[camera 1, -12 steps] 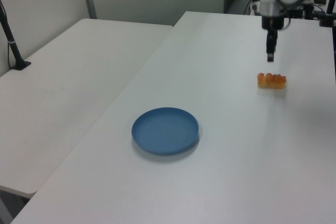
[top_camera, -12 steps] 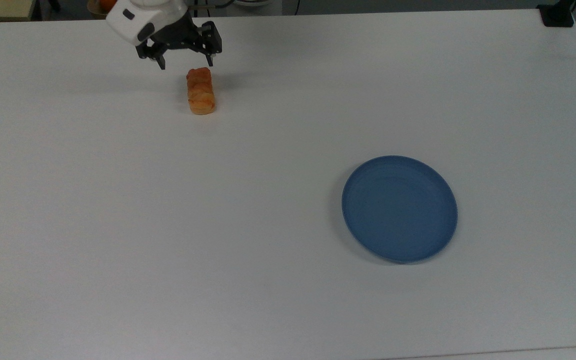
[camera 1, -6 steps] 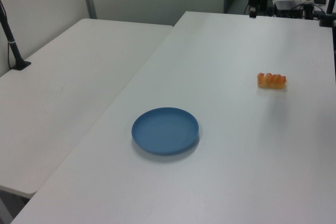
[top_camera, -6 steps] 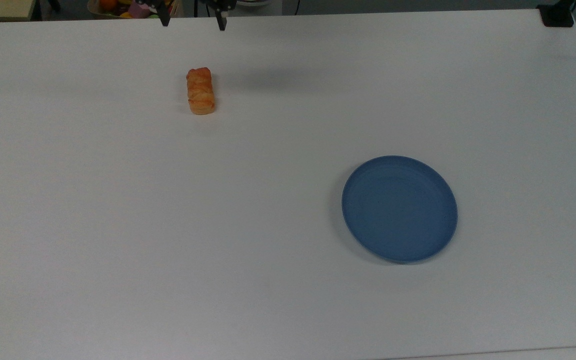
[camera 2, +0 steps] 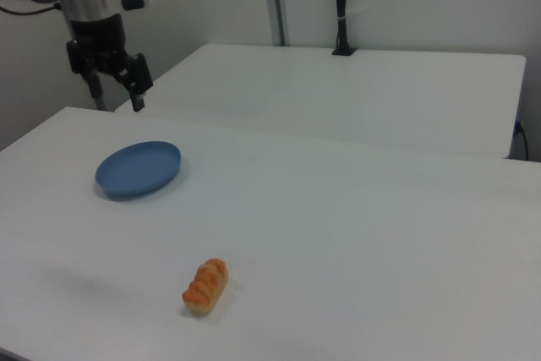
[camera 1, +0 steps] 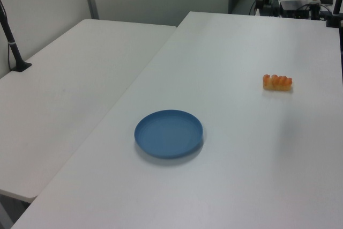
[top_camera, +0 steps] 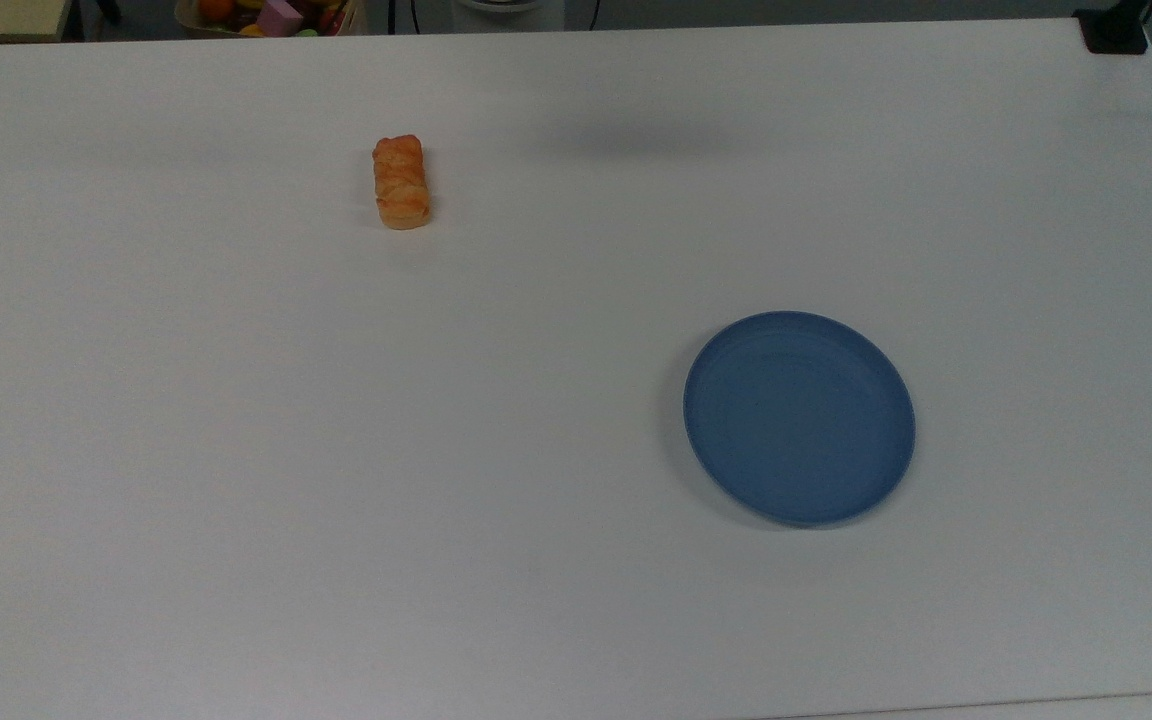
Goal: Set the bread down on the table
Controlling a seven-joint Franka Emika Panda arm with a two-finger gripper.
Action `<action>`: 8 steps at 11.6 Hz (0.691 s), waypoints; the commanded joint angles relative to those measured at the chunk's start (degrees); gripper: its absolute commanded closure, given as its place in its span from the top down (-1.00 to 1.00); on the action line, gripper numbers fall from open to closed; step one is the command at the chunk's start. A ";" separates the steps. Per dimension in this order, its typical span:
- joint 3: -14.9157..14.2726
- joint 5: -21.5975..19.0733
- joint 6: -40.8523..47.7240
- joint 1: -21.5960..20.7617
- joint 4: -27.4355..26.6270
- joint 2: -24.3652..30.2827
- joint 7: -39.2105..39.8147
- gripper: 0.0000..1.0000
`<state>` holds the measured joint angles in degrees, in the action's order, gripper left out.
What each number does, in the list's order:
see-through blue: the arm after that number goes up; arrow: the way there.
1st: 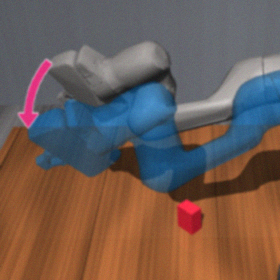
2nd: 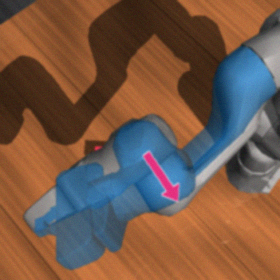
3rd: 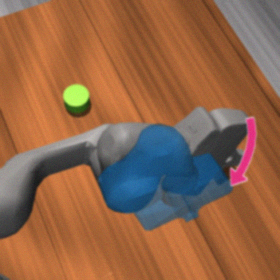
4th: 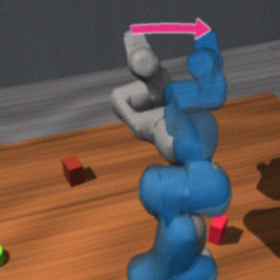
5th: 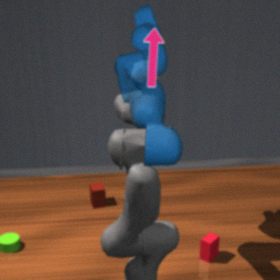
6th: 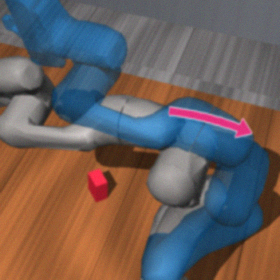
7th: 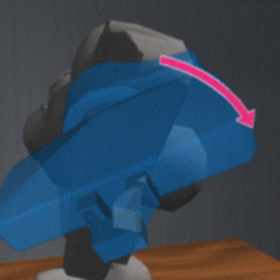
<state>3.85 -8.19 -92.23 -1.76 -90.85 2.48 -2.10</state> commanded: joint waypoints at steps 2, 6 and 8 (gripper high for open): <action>-0.42 4.91 -8.12 -3.51 -4.15 0.34 1.74 1.00; -1.83 5.02 -10.96 -3.60 -5.12 0.07 4.91 1.00; -1.83 5.02 -11.13 -3.61 -5.12 -0.02 4.91 1.00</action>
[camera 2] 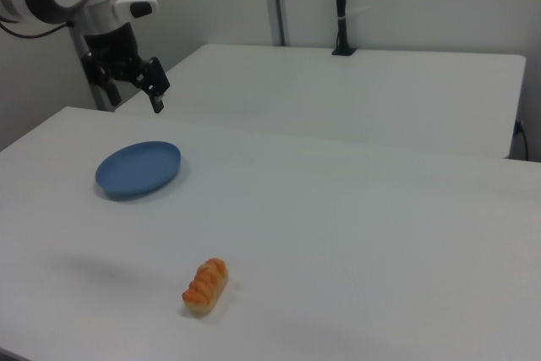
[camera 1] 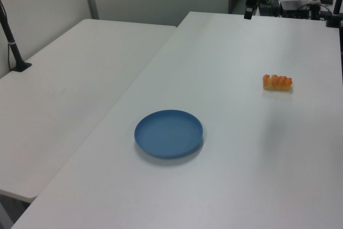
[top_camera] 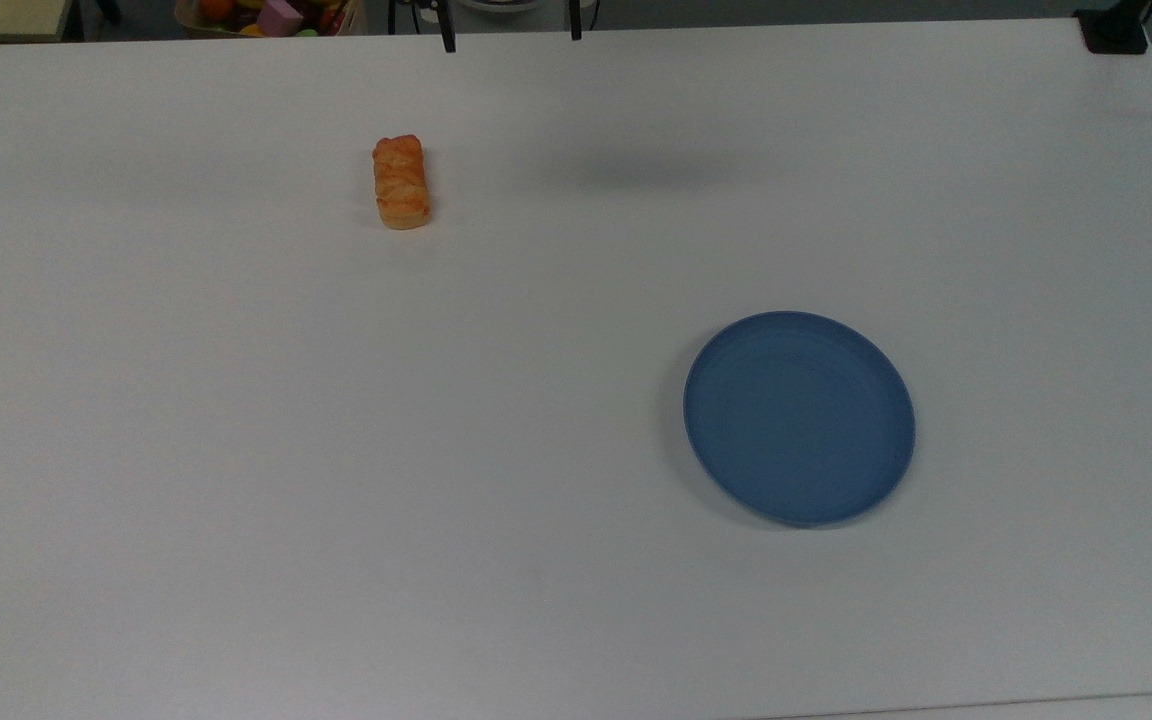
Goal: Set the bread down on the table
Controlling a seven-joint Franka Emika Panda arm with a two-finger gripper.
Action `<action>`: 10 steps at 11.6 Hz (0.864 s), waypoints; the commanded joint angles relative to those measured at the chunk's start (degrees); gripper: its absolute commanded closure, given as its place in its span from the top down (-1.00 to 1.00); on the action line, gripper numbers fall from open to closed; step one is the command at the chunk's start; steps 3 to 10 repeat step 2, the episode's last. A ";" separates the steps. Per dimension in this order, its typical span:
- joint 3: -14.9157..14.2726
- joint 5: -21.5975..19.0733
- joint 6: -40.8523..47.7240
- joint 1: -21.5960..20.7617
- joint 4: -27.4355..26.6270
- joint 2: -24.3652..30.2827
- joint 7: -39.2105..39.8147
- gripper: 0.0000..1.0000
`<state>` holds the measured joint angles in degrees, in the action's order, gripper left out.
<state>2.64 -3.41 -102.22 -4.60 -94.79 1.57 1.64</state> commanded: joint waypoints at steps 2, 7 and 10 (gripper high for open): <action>-0.53 0.24 -1.23 -0.77 -1.27 0.89 1.17 1.00; -0.53 0.24 -1.23 -0.77 -1.27 0.89 1.17 1.00; -0.53 0.24 -1.23 -0.77 -1.27 0.89 1.17 1.00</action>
